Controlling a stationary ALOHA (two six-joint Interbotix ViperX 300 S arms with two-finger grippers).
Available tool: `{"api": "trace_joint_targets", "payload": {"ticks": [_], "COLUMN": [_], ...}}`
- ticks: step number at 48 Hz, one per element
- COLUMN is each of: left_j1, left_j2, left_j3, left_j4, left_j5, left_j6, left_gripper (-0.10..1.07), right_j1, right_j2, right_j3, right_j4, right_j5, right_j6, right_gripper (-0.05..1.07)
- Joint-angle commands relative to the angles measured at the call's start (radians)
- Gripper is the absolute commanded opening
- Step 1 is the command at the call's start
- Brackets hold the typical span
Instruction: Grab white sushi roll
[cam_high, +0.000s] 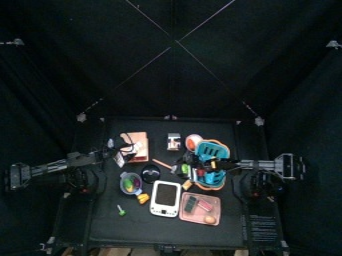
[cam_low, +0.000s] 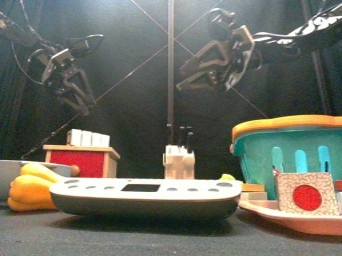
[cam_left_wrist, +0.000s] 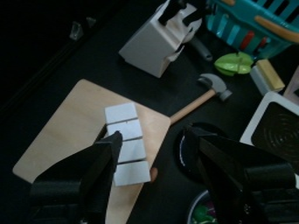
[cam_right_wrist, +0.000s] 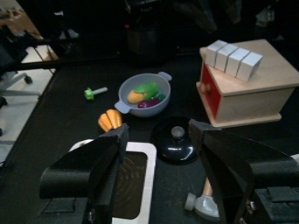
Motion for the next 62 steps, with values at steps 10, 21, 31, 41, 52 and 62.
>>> {"api": "trace_joint_targets", "payload": {"ticks": [10, 21, 31, 41, 52, 62], "left_j1": [0.025, 0.061, 0.071, 0.075, 0.080, 0.080], "left_j2": [0.080, 0.169, 0.222, 0.252, 0.276, 0.285], "left_j3": [-0.046, -0.057, -0.052, -0.046, -0.048, -0.046], "left_j4": [-0.008, 0.011, 0.014, 0.014, 0.015, 0.023], "left_j5": [0.014, 0.038, 0.038, 0.034, 0.015, 0.009], "left_j6": [-0.002, 0.000, -0.002, -0.005, -0.006, -0.005], "left_gripper": [0.94, 0.94, 0.94, 0.94, 0.93, 0.89], "right_j1": [-0.005, -0.023, -0.046, -0.051, -0.054, -0.054], "right_j2": [-0.230, -0.267, -0.265, -0.264, -0.264, -0.264], "right_j3": [0.146, 0.184, 0.181, 0.189, 0.193, 0.193], "right_j4": [-0.003, -0.003, 0.005, 0.009, 0.008, 0.005], "right_j5": [-0.120, -0.123, -0.132, -0.135, -0.135, -0.135], "right_j6": [-0.005, -0.006, -0.006, -0.006, -0.006, -0.006], "right_gripper": [0.91, 0.91, 0.91, 0.91, 0.91, 0.91]}}
